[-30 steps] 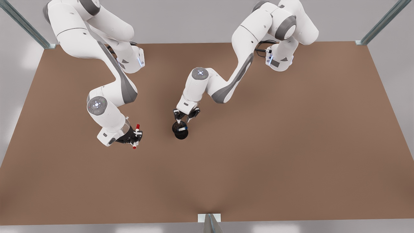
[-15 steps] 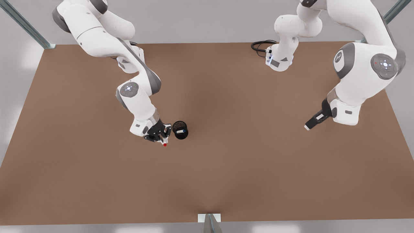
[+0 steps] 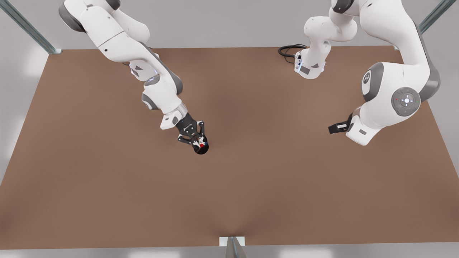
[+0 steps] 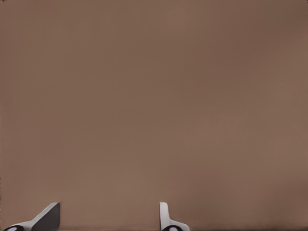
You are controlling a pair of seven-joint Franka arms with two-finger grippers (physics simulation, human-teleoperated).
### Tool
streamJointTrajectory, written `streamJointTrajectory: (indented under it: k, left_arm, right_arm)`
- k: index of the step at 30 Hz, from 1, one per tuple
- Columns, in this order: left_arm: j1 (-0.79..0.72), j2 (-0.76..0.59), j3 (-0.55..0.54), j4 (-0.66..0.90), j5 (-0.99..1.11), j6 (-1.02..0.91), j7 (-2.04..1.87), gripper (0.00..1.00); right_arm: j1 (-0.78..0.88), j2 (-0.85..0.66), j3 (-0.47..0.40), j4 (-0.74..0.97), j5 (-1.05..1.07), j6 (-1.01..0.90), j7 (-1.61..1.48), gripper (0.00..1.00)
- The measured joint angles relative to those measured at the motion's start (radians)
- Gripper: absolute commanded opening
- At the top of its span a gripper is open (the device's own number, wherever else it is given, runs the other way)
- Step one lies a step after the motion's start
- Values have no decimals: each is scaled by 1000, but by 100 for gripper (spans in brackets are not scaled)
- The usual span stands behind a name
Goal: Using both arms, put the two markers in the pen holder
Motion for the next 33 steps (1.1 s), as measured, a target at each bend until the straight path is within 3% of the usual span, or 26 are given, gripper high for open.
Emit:
streamJointTrajectory:
  k: [11, 24, 32, 33]
  left_arm:
    - [0, 38, 0, 0, 1, -14, 123, 100]
    - [0, 54, 0, -1, 1, -16, 200, 100]
    - [0, 55, 0, 0, 1, -16, 226, 100]
    - [0, 55, 0, 0, 1, -16, 228, 100]
  right_arm:
    - [-99, 15, -11, -70, -341, 255, 31, 28]
    - [-81, 65, -31, -74, -558, 297, 50, 29]
    - [-72, 93, -56, -80, -615, 295, 54, 35]
    - [-72, 96, -57, -81, -617, 294, 54, 83]
